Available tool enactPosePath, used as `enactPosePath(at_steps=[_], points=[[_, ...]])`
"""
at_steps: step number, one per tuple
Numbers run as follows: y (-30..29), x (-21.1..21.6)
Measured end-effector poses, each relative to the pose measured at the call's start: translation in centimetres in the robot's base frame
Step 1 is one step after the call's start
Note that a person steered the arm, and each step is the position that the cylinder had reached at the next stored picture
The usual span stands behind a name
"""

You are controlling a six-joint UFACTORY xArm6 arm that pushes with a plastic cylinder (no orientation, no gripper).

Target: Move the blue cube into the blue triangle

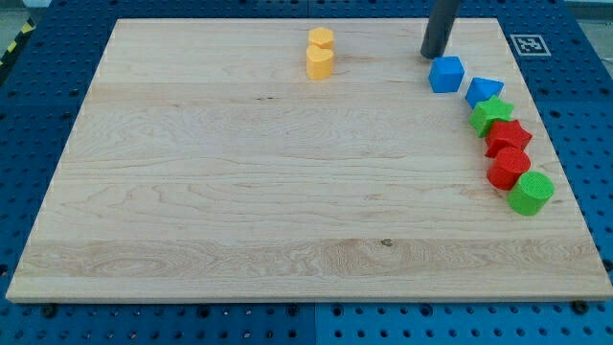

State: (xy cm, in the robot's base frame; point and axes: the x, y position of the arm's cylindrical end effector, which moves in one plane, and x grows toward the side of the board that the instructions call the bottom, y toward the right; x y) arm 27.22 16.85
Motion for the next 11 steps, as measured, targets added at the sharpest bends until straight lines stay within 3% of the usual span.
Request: enactPosePath(at_steps=[2,5,7,11], points=[[-6.2,2.3],[0.1,3.3],[-3.2,3.8],[3.2,4.6]])
